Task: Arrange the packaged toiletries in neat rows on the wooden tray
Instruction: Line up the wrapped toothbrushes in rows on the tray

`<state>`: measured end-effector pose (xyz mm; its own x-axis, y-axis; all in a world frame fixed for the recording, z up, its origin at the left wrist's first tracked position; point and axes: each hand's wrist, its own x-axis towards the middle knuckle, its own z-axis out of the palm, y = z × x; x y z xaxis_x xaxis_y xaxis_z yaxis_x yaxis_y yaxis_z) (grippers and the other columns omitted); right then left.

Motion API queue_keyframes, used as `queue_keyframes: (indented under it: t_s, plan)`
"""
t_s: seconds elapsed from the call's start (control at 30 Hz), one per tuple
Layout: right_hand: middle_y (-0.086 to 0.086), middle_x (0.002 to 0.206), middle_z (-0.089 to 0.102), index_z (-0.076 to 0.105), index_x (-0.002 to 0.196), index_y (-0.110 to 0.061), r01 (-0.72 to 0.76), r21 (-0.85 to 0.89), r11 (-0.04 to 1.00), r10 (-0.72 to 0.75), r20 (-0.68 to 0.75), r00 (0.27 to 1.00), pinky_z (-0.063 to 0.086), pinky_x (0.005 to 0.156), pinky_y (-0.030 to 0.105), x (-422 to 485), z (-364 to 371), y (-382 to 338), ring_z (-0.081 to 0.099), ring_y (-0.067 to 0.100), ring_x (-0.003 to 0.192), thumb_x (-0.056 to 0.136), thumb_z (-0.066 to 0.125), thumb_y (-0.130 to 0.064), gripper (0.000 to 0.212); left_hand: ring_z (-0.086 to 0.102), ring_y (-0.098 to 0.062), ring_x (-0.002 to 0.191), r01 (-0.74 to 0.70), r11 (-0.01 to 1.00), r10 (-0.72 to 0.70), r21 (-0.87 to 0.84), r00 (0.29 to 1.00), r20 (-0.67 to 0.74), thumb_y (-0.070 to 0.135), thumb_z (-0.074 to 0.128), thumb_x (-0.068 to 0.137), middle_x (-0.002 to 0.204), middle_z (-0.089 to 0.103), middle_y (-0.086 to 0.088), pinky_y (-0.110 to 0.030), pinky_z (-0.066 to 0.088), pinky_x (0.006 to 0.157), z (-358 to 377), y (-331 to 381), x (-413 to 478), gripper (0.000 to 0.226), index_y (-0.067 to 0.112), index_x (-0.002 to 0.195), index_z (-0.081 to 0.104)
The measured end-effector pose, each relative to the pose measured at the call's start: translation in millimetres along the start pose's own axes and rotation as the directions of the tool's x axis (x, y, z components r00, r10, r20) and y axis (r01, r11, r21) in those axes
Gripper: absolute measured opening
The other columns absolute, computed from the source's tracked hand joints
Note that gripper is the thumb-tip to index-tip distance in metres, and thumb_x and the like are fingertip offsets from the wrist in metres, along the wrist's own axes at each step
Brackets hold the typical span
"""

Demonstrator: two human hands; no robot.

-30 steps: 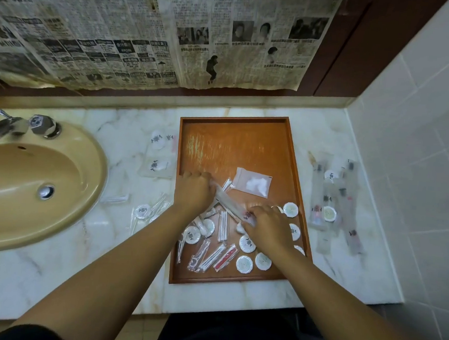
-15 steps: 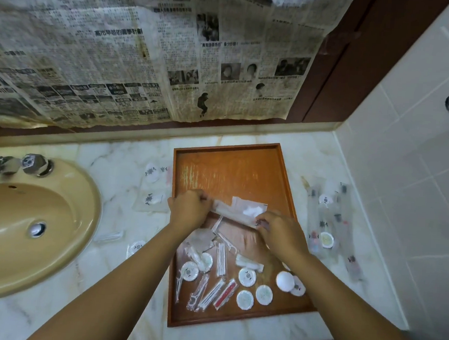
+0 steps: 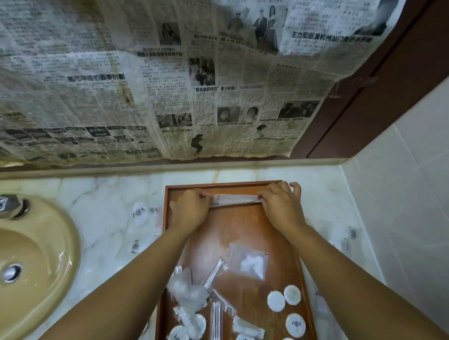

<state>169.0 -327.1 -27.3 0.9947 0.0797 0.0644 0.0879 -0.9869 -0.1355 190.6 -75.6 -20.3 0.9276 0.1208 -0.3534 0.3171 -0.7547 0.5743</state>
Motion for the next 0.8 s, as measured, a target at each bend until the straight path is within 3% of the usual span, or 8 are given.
queue_keyframes:
  t_s: [0.1, 0.17, 0.23, 0.3, 0.4, 0.47, 0.6, 0.8]
  plan:
    - [-0.001, 0.1, 0.071, 0.077, 0.098, -0.021, 0.008, -0.042, 0.999, -0.009, -0.019, 1.0, 0.029, 0.1, 0.046, 6.7, 15.0, 4.2, 0.059, 0.025, 0.099, 0.086, 0.07, -0.008, 0.019, 0.066, -0.019, 0.077, -0.117, 0.992, 0.118, 0.04, 0.993, -0.023, 0.043, 0.051, 0.094, 0.071, 0.067, 0.01, -0.053, 0.05, 0.092, 10.1, -5.5, 12.9, 0.027, 0.035, 0.072, 0.065]
    - [0.003, 0.118, 0.07, 0.072, 0.117, -0.019, 0.014, -0.065, 0.998, -0.014, -0.001, 1.0, 0.03, 0.101, 0.048, 1.3, 23.3, 3.0, 0.057, 0.028, 0.111, 0.089, 0.063, -0.009, 0.031, 0.068, -0.023, 0.088, -0.207, 0.975, 0.212, 0.086, 0.976, -0.048, 0.039, 0.053, 0.096, 0.095, 0.073, 0.001, -0.048, 0.054, 0.087, 14.9, -6.8, 13.3, 0.021, 0.029, 0.098, 0.071]
    - [0.008, 0.141, 0.059, 0.061, 0.137, -0.014, 0.003, -0.08, 0.997, -0.001, 0.031, 1.0, 0.028, 0.108, 0.052, -10.3, 26.3, -3.2, 0.05, 0.031, 0.13, 0.091, 0.058, -0.014, 0.046, 0.063, -0.027, 0.105, -0.293, 0.926, 0.325, 0.238, 0.94, -0.106, 0.04, 0.054, 0.098, 0.118, 0.068, -0.006, -0.044, 0.051, 0.093, 18.5, -6.9, 6.0, 0.035, 0.019, 0.124, 0.067]
    - [0.011, 0.158, 0.042, 0.046, 0.15, -0.012, 0.001, -0.077, 0.997, 0.004, 0.063, 0.998, 0.02, 0.117, 0.057, -24.9, 27.7, -11.3, 0.034, 0.033, 0.147, 0.095, 0.054, -0.025, 0.057, 0.054, -0.031, 0.123, -0.433, 0.825, 0.501, 0.363, 0.858, -0.116, 0.042, 0.051, 0.1, 0.136, 0.058, -0.011, -0.046, 0.045, 0.104, 24.5, -8.9, -7.0, 0.049, 0.014, 0.14, 0.056]
    - [0.012, 0.167, 0.024, 0.03, 0.158, -0.009, 0.029, -0.056, 0.998, -0.023, 0.105, 0.994, 0.013, 0.121, 0.062, -42.0, 32.7, -18.9, 0.015, 0.033, 0.156, 0.101, 0.043, -0.044, 0.068, 0.024, -0.032, 0.152, -0.631, 0.668, 0.67, 0.395, 0.741, 0.052, 0.044, 0.041, 0.104, 0.162, 0.033, -0.015, -0.052, 0.026, 0.121, 40.7, -20.7, -20.9, 0.063, 0.008, 0.155, 0.036]
    - [0.012, 0.168, 0.02, 0.026, 0.16, -0.008, 0.034, -0.059, 0.998, -0.025, 0.15, 0.988, 0.014, 0.122, 0.062, -48.9, 37.8, -21.4, 0.01, 0.032, 0.157, 0.101, 0.039, -0.054, 0.076, 0.004, -0.028, 0.157, -0.672, 0.62, 0.675, 0.405, 0.72, 0.161, 0.048, 0.033, 0.106, 0.168, 0.016, -0.015, -0.051, 0.014, 0.125, 50.9, -28.6, -23.6, 0.069, 0.006, 0.16, 0.022]
    - [0.012, 0.17, 0.011, 0.018, 0.161, -0.009, 0.024, -0.045, 0.999, -0.012, 0.258, 0.966, 0.012, 0.124, 0.06, -56.0, 46.0, -22.4, 0.004, 0.029, 0.157, 0.102, 0.025, -0.064, 0.081, -0.019, -0.02, 0.155, -0.625, 0.655, 0.55, 0.425, 0.78, 0.299, 0.061, 0.016, 0.105, 0.169, -0.008, -0.011, -0.041, -0.008, 0.127, 56.2, -31.2, -25.7, 0.079, 0.008, 0.161, 0.001]
    - [0.004, 0.171, 0.0, 0.006, 0.163, -0.017, 0.035, -0.055, 0.998, -0.014, 0.343, 0.939, -0.002, 0.126, 0.052, -64.1, 50.0, -14.0, -0.009, 0.024, 0.157, 0.099, 0.009, -0.073, 0.085, -0.03, -0.021, 0.151, -0.604, 0.665, 0.502, 0.438, 0.797, 0.336, 0.07, 0.006, 0.1, 0.167, -0.022, -0.009, -0.043, -0.011, 0.126, 58.0, -29.4, -29.5, 0.084, 0.012, 0.161, -0.005]
